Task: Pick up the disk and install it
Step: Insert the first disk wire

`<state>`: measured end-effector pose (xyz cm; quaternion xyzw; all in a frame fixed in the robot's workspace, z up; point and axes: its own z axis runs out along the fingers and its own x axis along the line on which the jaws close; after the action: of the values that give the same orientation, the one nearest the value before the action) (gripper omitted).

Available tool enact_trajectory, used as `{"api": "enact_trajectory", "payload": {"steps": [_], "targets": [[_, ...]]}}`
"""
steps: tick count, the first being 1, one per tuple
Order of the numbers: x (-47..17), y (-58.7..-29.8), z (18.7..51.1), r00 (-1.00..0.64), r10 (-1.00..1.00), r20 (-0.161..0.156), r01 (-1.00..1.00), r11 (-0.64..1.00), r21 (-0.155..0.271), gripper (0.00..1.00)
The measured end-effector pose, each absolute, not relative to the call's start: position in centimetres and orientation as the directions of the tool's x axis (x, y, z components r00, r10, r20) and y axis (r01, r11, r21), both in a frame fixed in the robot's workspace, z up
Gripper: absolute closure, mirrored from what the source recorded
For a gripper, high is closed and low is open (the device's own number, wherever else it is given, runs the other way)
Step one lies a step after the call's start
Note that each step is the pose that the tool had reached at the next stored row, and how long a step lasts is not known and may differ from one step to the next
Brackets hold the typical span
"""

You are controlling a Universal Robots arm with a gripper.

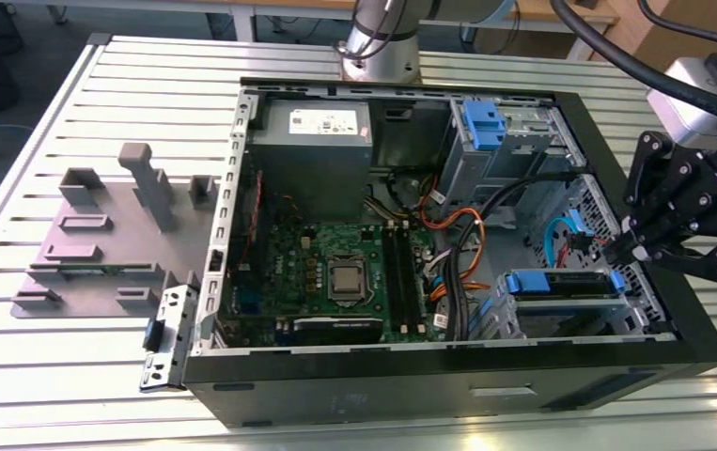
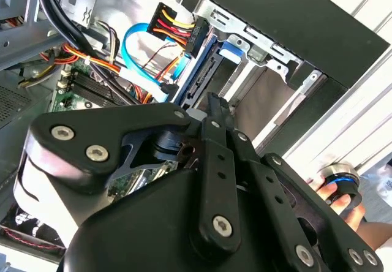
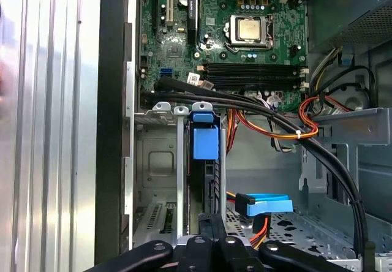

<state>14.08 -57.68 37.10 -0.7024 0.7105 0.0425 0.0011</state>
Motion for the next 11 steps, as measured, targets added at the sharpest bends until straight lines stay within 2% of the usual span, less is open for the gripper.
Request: {"api": "enact_trajectory", "payload": {"steps": [5, 7, 8, 11], "targets": [[14.08, -57.68, 37.1, -0.013, -0.998, -0.061, -0.998, 0.009, 0.059, 0.89], [14.08, -57.68, 37.1, -0.013, -0.998, -0.061, -0.998, 0.009, 0.059, 0.76], [14.08, -57.68, 37.1, -0.013, -0.998, -0.061, -0.998, 0.009, 0.059, 0.76], [14.08, -57.68, 37.1, -0.013, -0.998, -0.061, -0.998, 0.009, 0.059, 0.65]]}}
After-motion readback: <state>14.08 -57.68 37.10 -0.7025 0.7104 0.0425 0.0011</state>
